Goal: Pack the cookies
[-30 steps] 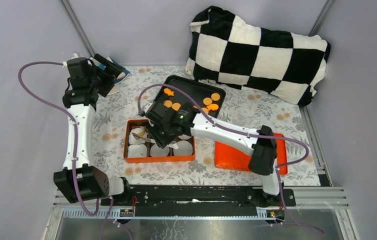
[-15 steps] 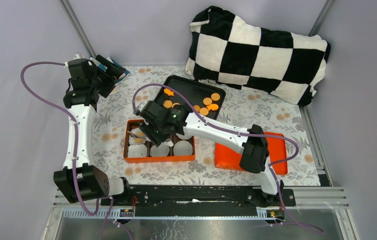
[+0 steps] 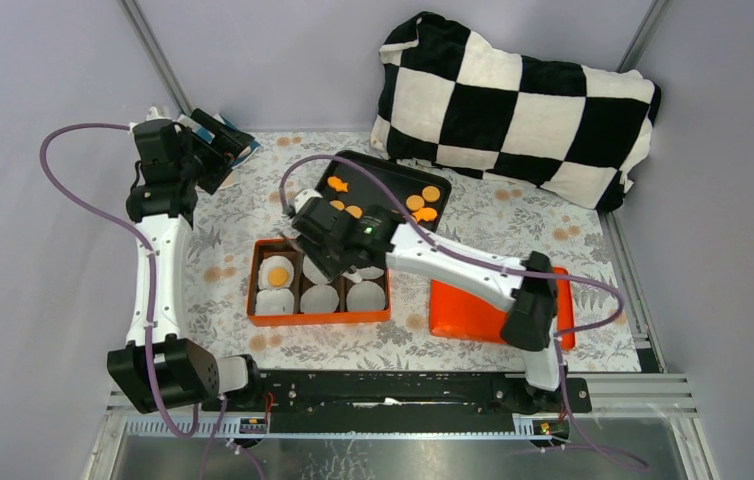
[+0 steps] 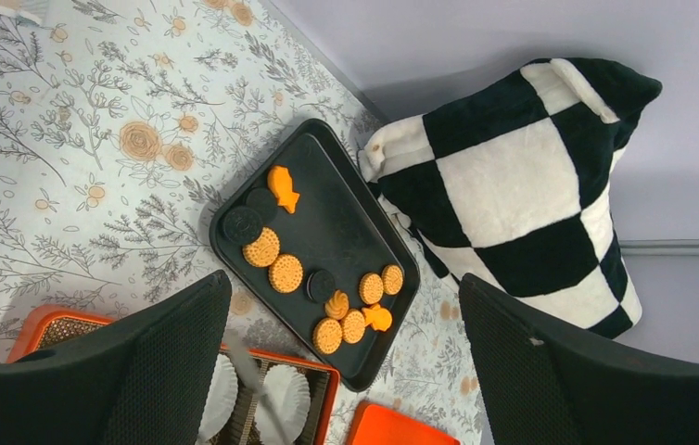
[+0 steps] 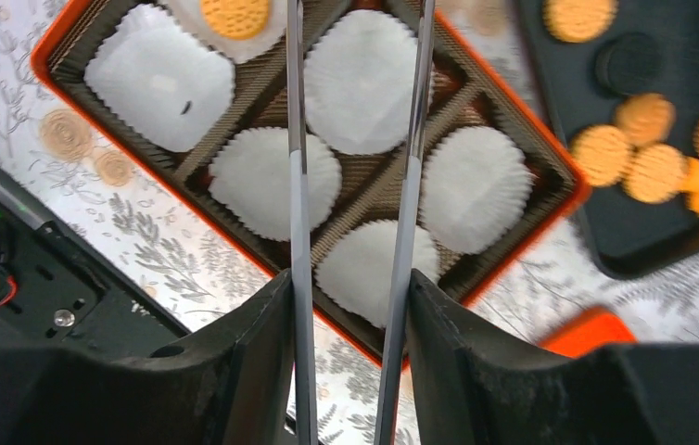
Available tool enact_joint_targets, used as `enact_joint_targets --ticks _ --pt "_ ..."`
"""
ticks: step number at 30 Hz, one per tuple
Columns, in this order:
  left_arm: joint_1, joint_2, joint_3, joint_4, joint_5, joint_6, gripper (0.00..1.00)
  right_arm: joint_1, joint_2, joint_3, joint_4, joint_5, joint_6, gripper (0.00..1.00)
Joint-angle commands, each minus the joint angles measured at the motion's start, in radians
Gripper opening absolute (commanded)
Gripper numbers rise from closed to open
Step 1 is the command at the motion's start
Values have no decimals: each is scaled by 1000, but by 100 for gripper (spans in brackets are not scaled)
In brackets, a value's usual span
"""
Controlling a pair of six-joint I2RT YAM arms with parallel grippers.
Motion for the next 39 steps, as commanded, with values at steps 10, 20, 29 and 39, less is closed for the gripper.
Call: enact_joint_targets --ticks 10,20,29,39 --pt "-29 3 -37 84 46 -9 96 -289 -271 -294 70 130 35 49" --pt "-48 10 -38 88 39 -5 96 -475 -242 -431 150 32 50 48" --pt "-48 13 -41 81 29 -1 96 -509 -220 -469 163 -25 78 47" --pt "-48 9 -45 88 48 -7 96 -520 -277 -519 134 64 103 47"
